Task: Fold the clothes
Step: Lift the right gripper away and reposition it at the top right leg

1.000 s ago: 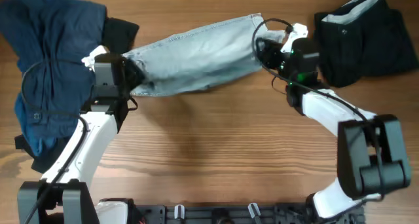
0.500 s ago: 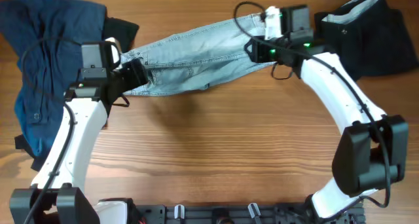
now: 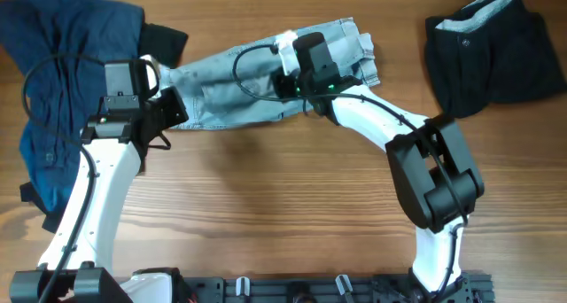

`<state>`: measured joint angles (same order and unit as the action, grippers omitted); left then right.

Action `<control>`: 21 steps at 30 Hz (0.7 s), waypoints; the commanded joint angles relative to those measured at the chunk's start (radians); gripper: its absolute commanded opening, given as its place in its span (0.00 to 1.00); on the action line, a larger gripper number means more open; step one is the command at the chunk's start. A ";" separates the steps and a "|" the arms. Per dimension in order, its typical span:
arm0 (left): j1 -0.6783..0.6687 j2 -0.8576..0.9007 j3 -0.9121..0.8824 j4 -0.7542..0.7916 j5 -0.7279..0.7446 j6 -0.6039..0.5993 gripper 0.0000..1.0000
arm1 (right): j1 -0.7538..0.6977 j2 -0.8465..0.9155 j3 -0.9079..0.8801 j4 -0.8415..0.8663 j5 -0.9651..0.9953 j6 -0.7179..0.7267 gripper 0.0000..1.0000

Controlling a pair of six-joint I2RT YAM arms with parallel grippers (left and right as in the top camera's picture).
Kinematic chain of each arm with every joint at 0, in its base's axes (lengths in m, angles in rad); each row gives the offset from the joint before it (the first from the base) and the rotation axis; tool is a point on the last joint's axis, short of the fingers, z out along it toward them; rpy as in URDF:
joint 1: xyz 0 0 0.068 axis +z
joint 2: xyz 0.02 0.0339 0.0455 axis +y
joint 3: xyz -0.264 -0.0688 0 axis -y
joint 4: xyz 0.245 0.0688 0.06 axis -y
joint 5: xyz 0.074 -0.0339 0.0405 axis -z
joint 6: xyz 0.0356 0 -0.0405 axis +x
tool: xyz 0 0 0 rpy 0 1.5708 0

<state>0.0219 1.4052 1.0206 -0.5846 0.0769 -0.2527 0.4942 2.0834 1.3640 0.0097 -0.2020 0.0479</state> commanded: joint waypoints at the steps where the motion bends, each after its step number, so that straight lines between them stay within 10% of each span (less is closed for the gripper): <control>1: 0.002 -0.018 0.013 -0.020 -0.003 -0.017 0.04 | -0.024 0.013 0.013 0.209 0.156 0.068 0.10; 8: -0.034 -0.015 0.011 -0.003 -0.003 -0.016 0.04 | -0.118 0.013 0.191 -0.032 0.032 0.134 0.12; 9: -0.045 -0.006 0.011 0.018 -0.003 -0.016 0.04 | -0.126 0.011 0.210 -0.122 0.032 0.134 0.21; 11: -0.068 0.027 0.011 0.045 -0.003 -0.016 0.04 | -0.145 0.011 0.245 -0.344 0.033 0.132 0.82; 13: -0.085 0.069 0.011 0.053 -0.003 -0.016 0.04 | -0.155 0.011 0.245 -0.479 0.034 0.139 0.99; 17: -0.103 0.148 0.011 0.057 -0.002 -0.017 0.04 | -0.163 0.027 0.244 -0.571 0.180 0.220 0.95; 21: -0.103 0.152 0.011 0.058 -0.003 -0.017 0.04 | -0.207 0.054 0.244 -0.559 0.248 0.461 0.58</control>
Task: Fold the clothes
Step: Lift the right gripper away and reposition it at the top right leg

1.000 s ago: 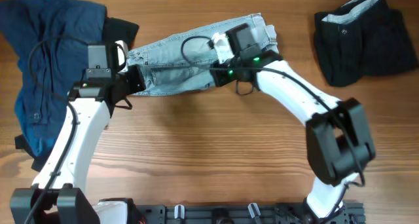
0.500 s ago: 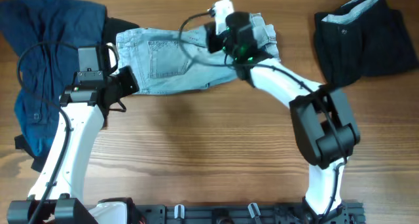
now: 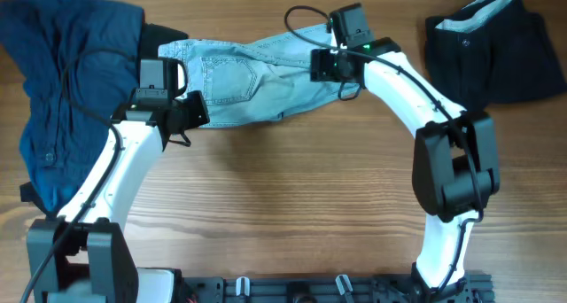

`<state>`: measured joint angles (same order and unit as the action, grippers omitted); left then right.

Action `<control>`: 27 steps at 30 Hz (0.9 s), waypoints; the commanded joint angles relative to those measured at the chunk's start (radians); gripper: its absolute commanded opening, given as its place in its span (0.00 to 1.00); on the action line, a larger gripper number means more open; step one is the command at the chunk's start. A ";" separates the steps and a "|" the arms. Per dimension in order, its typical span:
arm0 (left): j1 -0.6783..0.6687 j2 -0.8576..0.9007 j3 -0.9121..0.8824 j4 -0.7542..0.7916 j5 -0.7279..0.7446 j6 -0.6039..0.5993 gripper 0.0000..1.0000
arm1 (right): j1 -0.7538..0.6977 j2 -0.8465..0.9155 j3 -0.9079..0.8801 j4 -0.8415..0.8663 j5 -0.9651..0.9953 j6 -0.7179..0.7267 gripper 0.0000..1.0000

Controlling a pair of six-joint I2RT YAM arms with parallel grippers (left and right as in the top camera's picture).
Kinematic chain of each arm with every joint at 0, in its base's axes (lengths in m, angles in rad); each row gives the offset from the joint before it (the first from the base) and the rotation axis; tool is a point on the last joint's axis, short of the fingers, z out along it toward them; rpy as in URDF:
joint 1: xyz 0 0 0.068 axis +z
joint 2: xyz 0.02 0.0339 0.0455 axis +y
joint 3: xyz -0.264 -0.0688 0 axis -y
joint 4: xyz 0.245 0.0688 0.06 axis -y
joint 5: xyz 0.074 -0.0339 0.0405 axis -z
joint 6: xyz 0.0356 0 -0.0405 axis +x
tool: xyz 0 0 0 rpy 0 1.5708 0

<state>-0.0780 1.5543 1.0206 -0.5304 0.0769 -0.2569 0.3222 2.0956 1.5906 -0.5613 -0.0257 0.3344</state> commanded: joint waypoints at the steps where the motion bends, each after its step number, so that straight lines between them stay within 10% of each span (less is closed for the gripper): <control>1: -0.003 0.003 0.011 0.003 -0.003 -0.013 0.04 | -0.042 0.051 0.018 0.023 0.072 0.213 0.53; 5: -0.003 0.003 0.011 0.003 -0.003 -0.013 0.04 | -0.047 0.090 0.018 0.093 0.091 0.278 0.50; 12: -0.003 0.003 0.011 0.003 -0.003 -0.013 0.04 | -0.047 0.097 0.018 0.294 0.094 0.278 0.04; 21: -0.003 0.003 0.011 0.003 -0.003 -0.013 0.04 | -0.048 0.156 0.018 0.671 0.208 0.357 0.05; 23: -0.003 0.003 0.011 0.003 -0.003 -0.013 0.04 | -0.058 0.204 0.018 0.729 0.214 0.356 0.84; 24: -0.003 0.003 0.011 0.003 -0.003 -0.013 0.04 | -0.068 0.205 0.018 0.696 0.215 0.345 1.00; 27: -0.003 0.003 0.011 0.003 -0.003 -0.013 0.04 | -0.105 0.171 0.018 0.625 0.188 0.276 1.00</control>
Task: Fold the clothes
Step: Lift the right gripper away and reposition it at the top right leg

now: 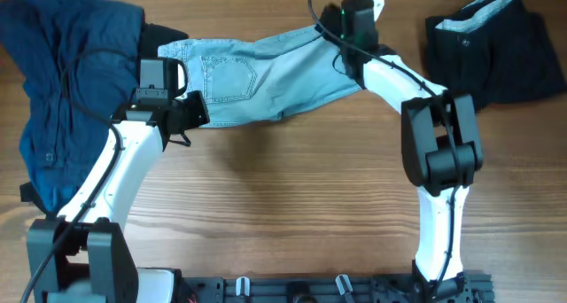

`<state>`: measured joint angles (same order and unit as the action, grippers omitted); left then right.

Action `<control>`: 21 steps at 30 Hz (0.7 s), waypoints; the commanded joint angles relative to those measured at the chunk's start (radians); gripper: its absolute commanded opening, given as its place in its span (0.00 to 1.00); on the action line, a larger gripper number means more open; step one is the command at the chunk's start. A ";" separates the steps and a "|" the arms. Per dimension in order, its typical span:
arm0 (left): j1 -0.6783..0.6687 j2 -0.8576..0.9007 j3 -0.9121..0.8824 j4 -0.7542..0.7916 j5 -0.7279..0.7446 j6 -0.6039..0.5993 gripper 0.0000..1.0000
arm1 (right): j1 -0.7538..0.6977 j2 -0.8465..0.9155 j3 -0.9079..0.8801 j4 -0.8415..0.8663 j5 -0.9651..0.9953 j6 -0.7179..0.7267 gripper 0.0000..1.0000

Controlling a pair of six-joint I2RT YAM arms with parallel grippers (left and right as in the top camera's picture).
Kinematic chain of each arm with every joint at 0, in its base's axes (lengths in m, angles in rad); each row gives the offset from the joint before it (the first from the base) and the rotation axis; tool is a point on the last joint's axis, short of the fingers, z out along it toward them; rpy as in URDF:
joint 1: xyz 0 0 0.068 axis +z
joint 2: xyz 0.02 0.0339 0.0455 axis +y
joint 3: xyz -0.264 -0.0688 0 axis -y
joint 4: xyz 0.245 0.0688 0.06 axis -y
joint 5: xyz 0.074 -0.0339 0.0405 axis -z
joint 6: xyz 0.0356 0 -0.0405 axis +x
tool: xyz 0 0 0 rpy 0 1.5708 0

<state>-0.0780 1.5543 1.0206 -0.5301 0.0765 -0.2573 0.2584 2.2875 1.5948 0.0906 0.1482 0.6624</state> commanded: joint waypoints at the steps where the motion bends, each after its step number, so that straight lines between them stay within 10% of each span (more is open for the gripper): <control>1: -0.003 0.003 0.011 0.003 -0.002 -0.012 0.04 | -0.066 -0.060 0.014 -0.076 -0.020 -0.090 1.00; 9: -0.003 0.003 0.011 0.003 -0.002 -0.012 0.04 | -0.213 -0.241 0.013 -0.527 -0.236 -0.305 0.98; 21: -0.003 0.003 0.011 -0.005 0.002 -0.012 0.04 | -0.217 -0.082 0.013 -0.624 -0.339 -0.453 0.40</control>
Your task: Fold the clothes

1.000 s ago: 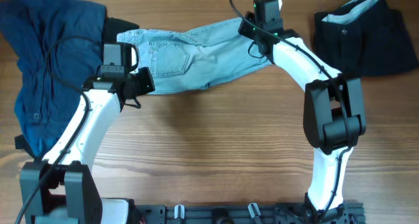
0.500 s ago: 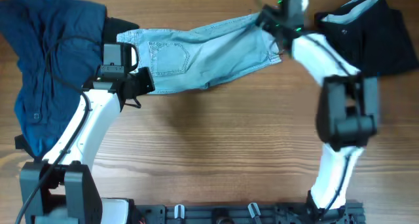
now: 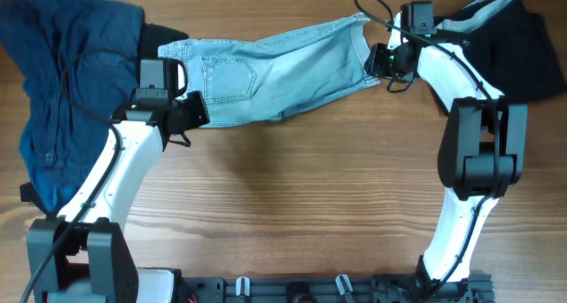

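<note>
Light blue jeans (image 3: 275, 68) lie stretched across the far side of the table, back pocket up. My left gripper (image 3: 190, 111) sits at the lower left corner of the waistband and appears shut on it. At the right end, my right gripper (image 3: 379, 62) is shut on the leg hem, which is pulled out towards the right. The fingers of both grippers are mostly hidden by the wrists from above.
A rumpled dark navy garment (image 3: 62, 81) covers the far left, with a black piece (image 3: 166, 35) beside the jeans' waistband. A black garment with a pale lining (image 3: 509, 46) lies at the far right, just behind the right arm. Bare wood (image 3: 292, 197) fills the front.
My right gripper has moved right and a little nearer with the leg end, and the jeans now lie longer and flatter. The left gripper has not moved.
The jeans first lay bunched and slanted, with my right gripper over their middle and the left at the waistband. Then the left had shifted right and the right held the leg end farther right. The right gripper went on to the far edge, and now to the right.
</note>
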`<state>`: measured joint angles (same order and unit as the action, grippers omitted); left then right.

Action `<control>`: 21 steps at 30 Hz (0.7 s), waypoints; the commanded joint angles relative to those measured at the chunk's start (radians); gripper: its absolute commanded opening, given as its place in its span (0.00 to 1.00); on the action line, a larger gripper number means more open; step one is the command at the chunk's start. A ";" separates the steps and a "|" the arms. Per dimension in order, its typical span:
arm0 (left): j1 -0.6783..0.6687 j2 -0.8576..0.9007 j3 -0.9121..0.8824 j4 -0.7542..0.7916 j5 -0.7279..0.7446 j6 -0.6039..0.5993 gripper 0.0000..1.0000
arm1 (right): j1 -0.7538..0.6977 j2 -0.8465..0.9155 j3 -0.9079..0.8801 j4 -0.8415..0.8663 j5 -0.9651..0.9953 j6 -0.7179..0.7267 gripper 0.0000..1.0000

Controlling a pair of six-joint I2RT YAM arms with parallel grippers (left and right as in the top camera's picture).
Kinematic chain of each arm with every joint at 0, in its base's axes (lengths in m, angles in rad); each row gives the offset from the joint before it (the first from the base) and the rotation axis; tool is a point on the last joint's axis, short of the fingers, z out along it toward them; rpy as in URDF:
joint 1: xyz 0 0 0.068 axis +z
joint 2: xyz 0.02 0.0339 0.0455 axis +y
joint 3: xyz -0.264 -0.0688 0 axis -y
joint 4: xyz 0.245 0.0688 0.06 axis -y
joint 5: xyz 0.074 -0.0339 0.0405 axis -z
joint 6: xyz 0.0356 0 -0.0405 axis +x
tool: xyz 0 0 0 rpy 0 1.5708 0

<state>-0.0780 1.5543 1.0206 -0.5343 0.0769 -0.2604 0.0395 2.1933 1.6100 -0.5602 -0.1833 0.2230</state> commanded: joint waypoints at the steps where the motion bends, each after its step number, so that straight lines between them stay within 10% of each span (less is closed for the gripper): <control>1: -0.003 0.003 0.011 -0.001 0.002 -0.009 0.04 | 0.002 0.012 -0.002 0.042 -0.008 -0.014 0.40; 8: -0.003 0.003 0.011 -0.001 0.018 -0.010 0.04 | 0.006 0.026 -0.002 0.047 -0.054 -0.090 0.36; 13: -0.003 0.003 0.011 -0.001 0.020 -0.009 0.04 | 0.013 0.031 -0.002 0.035 -0.050 -0.108 0.04; 21: -0.003 0.003 0.011 0.000 0.020 -0.009 0.04 | -0.093 -0.004 0.000 -0.180 0.011 -0.092 0.04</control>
<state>-0.0780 1.5543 1.0206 -0.5350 0.0811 -0.2604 0.0055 2.1994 1.6119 -0.7372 -0.1997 0.1329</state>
